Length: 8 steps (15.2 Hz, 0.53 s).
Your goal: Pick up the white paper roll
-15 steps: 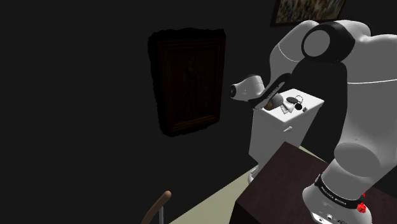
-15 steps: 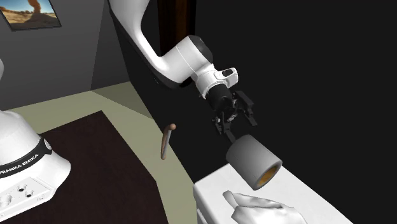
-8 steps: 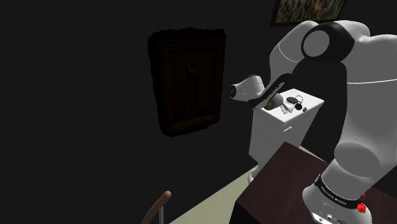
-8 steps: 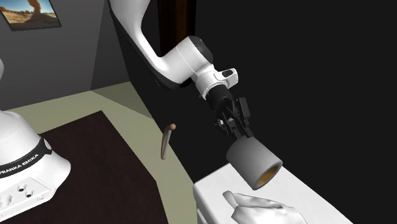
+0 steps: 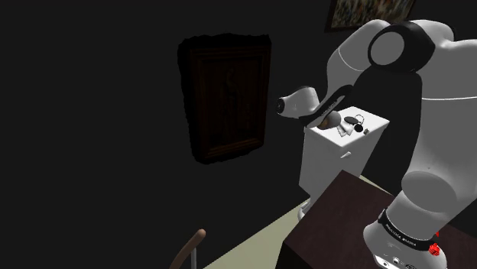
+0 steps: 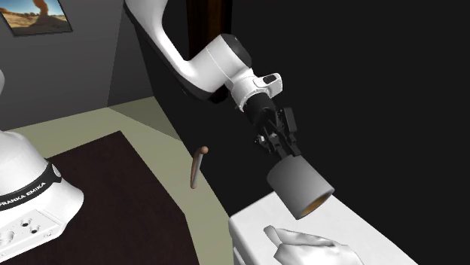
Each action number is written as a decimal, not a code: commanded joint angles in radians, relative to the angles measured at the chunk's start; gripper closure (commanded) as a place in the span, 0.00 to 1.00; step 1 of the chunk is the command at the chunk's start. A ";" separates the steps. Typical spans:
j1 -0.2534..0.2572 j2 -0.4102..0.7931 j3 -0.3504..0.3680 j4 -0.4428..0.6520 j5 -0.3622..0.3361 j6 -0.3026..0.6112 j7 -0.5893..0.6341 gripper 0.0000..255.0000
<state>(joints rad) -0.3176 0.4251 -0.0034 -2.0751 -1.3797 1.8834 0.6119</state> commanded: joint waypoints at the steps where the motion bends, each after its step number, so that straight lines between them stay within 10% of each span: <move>1: 0.000 -0.020 0.001 -0.003 0.005 -0.004 -0.018 1.00; 8: -0.001 -0.094 0.004 -0.014 0.025 -0.019 -0.082 1.00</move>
<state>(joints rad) -0.3188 0.3408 0.0000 -2.0894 -1.3578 1.8675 0.5405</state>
